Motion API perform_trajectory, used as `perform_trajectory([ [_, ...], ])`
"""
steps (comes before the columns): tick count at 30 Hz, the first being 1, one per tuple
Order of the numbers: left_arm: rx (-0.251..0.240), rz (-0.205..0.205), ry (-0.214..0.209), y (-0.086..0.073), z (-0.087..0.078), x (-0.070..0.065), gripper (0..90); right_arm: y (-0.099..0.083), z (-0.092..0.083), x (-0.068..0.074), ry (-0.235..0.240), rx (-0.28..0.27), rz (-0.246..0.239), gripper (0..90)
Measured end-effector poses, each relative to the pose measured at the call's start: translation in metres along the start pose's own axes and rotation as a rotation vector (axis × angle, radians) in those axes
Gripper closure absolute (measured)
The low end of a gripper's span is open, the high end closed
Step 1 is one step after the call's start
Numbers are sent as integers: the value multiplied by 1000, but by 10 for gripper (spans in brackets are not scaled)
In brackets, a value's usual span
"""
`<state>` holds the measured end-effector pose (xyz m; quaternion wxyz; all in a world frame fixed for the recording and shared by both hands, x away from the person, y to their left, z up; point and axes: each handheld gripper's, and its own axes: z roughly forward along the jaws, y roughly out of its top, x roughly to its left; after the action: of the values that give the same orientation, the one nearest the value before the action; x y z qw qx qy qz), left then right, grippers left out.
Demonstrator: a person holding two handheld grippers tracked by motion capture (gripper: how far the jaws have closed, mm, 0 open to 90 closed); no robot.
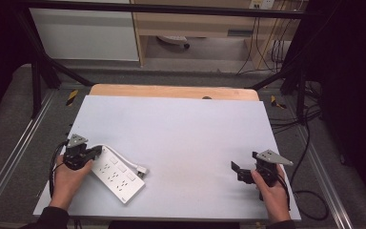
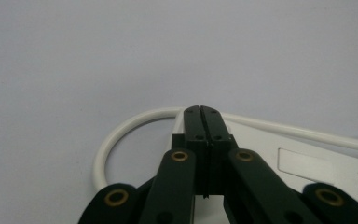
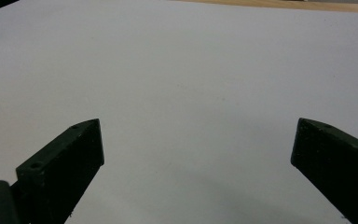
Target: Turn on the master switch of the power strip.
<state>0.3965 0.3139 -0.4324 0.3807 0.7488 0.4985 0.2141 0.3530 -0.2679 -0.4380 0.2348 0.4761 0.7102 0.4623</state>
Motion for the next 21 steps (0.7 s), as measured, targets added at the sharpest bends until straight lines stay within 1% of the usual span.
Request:
perform_trajectory([
  [21, 9, -9, -2, 0, 1, 0, 900, 0, 0, 0, 0, 4, 0, 27],
])
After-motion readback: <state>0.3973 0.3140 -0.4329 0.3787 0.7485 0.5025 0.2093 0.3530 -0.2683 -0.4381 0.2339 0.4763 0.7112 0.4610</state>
